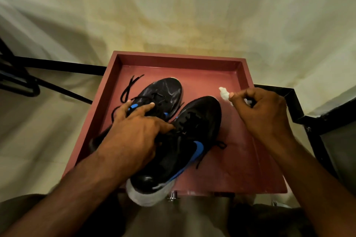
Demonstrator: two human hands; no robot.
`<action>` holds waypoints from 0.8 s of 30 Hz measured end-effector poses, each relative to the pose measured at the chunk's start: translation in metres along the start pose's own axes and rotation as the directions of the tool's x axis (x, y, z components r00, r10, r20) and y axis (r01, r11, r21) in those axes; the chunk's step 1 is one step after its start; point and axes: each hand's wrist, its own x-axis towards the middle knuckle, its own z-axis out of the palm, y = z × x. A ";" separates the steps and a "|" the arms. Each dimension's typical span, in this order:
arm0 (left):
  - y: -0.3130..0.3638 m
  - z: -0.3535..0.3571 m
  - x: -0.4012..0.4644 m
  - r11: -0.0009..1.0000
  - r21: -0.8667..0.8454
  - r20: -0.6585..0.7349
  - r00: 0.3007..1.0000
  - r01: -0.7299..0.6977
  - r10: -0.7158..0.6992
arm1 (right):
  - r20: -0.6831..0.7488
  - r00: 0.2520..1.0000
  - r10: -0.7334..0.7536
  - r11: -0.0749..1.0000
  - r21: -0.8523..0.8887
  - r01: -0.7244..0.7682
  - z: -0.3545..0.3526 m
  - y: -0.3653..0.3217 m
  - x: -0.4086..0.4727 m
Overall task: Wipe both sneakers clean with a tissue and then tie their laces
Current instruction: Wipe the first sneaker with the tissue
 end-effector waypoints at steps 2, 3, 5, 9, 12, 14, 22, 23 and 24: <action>-0.002 0.000 0.001 0.999 0.027 -0.029 0.999 0.018 -0.017 | 0.031 0.999 0.014 0.999 0.052 -0.016 0.001 -0.002 -0.001; -0.001 0.001 0.000 0.999 0.041 -0.042 0.999 0.020 -0.018 | 0.064 0.998 0.003 0.999 0.050 -0.007 0.002 -0.003 -0.002; 0.004 0.005 0.000 0.997 0.079 -0.058 0.998 0.007 -0.003 | 0.141 0.990 -0.013 1.000 -0.005 0.014 0.008 -0.003 -0.005; 0.007 0.010 0.002 0.997 0.079 -0.083 0.996 -0.017 0.024 | 0.384 0.923 0.003 0.993 -0.114 0.044 0.019 -0.016 -0.024; 0.006 0.011 0.003 0.998 0.043 -0.113 0.992 -0.053 0.058 | 0.540 0.842 0.000 0.997 -0.069 0.044 0.013 -0.024 -0.047; 0.006 0.013 0.001 0.996 0.006 -0.138 0.986 -0.094 0.094 | 0.491 0.871 0.017 1.000 0.011 -0.026 0.002 -0.025 -0.048; 0.013 0.015 0.000 0.977 -0.067 -0.205 0.961 -0.202 0.184 | 0.317 0.948 -0.017 1.000 -0.012 0.022 0.022 -0.014 -0.033; 0.012 0.014 0.001 0.978 -0.062 -0.192 0.964 -0.200 0.185 | 0.364 0.931 -0.039 0.999 0.004 0.040 0.027 -0.019 -0.042; 0.011 0.014 0.002 0.977 -0.052 -0.187 0.963 -0.209 0.196 | 0.406 0.913 -0.047 0.999 0.027 0.040 0.029 -0.024 -0.047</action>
